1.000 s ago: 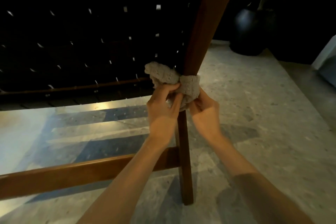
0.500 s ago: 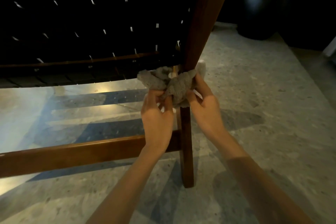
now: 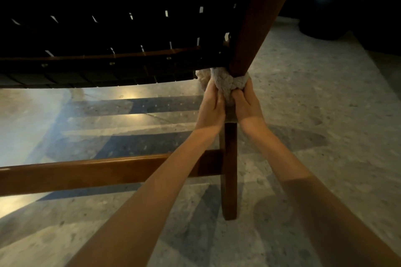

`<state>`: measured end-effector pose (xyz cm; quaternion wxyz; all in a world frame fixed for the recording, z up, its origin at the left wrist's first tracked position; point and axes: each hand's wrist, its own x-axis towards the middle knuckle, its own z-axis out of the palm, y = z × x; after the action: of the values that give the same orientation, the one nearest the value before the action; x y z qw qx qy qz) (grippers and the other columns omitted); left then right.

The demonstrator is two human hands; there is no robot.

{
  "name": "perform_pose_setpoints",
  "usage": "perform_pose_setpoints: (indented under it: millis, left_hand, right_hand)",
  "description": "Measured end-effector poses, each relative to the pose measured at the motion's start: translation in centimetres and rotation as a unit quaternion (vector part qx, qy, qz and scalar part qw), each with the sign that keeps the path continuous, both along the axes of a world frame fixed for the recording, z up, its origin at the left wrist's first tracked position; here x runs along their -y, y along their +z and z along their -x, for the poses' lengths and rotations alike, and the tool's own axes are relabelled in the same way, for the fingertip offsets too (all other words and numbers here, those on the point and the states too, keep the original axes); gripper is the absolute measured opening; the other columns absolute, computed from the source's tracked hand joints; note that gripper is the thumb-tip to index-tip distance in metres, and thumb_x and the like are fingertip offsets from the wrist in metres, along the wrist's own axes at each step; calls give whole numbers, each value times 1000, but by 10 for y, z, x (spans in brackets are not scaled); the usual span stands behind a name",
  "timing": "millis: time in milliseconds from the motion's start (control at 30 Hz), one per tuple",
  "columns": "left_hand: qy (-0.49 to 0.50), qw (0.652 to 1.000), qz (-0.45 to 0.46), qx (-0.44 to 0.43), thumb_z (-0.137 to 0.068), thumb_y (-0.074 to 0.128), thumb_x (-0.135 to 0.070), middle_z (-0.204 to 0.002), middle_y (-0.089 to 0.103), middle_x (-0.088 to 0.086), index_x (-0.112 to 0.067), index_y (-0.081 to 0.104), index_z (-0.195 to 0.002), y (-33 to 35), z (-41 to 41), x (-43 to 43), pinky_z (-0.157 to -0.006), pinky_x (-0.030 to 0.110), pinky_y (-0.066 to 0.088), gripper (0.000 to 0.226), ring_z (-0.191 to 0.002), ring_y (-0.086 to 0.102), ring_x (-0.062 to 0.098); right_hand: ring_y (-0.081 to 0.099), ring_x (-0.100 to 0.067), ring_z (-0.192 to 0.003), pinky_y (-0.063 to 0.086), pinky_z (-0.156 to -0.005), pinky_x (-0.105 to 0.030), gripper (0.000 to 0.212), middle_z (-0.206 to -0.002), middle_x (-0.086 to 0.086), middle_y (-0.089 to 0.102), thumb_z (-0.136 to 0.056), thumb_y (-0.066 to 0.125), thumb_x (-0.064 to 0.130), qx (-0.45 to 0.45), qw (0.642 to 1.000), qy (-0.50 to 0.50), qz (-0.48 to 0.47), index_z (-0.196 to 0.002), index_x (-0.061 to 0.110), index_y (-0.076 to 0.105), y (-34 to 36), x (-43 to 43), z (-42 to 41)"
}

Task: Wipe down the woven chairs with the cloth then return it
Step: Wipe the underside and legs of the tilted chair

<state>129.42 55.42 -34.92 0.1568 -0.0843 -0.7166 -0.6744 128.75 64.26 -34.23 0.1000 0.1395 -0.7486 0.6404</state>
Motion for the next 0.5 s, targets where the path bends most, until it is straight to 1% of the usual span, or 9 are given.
perform_pose_setpoints:
  millis: [67, 100, 200, 233, 267, 333, 367, 433, 500]
  left_hand:
    - [-28, 999, -17, 36, -102, 24, -1, -147, 32, 16, -5, 13, -149, -5, 4, 2, -114, 39, 29, 48, -136, 34, 23]
    - [-34, 998, -10, 47, -103, 25, -4, -145, 36, 13, -7, 14, -149, -8, 4, 3, -113, 36, 31, 48, -133, 37, 20]
    - [-33, 998, 28, 52, -103, 29, -11, -127, 47, -1, -13, 23, -147, -14, 5, 6, -96, 12, 39, 44, -116, 46, 4]
    - [-22, 998, 38, 54, -103, 30, -13, -123, 48, -4, -15, 25, -147, -14, 4, 6, -89, 4, 39, 43, -112, 46, 1]
    - [-9, 997, 45, 57, -103, 30, -14, -120, 48, -5, -16, 27, -146, -14, 3, 5, -83, 0, 38, 43, -109, 46, 0]
    - [12, 996, 69, 64, -103, 31, -17, -119, 52, -2, -17, 29, -146, -14, -1, 4, -78, 0, 37, 43, -107, 47, 4]
    - [16, 994, 79, 69, -103, 32, -17, -121, 54, 0, -18, 29, -146, -15, -5, 4, -80, 5, 38, 43, -108, 49, 6]
    - [9, 993, 86, 83, -103, 34, -19, -122, 55, 0, -21, 29, -146, -21, -15, 5, -87, 14, 42, 44, -112, 52, 9]
    - [-11, 992, 88, 84, -101, 38, -19, -123, 55, -7, -24, 31, -146, -28, -30, 8, -87, 10, 44, 46, -113, 51, 2]
  right_hand:
    - [51, 3, -115, 44, -98, -17, 52, -127, 12, 50, -90, 32, 24, 1, 1000, 11, -6, -141, 27, 30, -4, -1, 1]
    - [52, 11, -108, 45, -94, -15, 45, -122, 17, 51, -89, 32, 26, 7, 1000, 15, -6, -134, 33, 34, -8, -1, 2]
    - [54, 21, -91, 46, -80, -9, 30, -105, 25, 53, -90, 32, 29, 28, 1000, 0, -2, -115, 42, 40, -10, -1, 1]
    - [54, 21, -89, 47, -79, -10, 28, -103, 26, 53, -91, 33, 29, 34, 999, -4, -1, -112, 45, 41, -9, -1, 0]
    - [55, 19, -88, 48, -82, -16, 26, -102, 26, 53, -94, 33, 28, 41, 999, -6, 0, -108, 48, 42, -9, -1, -1]
    - [57, 12, -90, 51, -88, -32, 29, -101, 23, 55, -101, 34, 24, 60, 998, -3, 1, -103, 50, 45, -12, -4, -5]
    - [58, 9, -92, 51, -91, -37, 30, -102, 21, 57, -102, 34, 22, 70, 998, 0, 4, -103, 49, 46, -16, -5, -8]
    - [58, 6, -95, 51, -92, -32, 28, -105, 17, 58, -103, 36, 20, 92, 996, 9, 13, -106, 46, 47, -27, -7, -15]
    - [55, 8, -96, 48, -87, -18, 28, -105, 20, 56, -103, 37, 21, 115, 993, 8, 9, -110, 46, 46, -37, -9, -25]
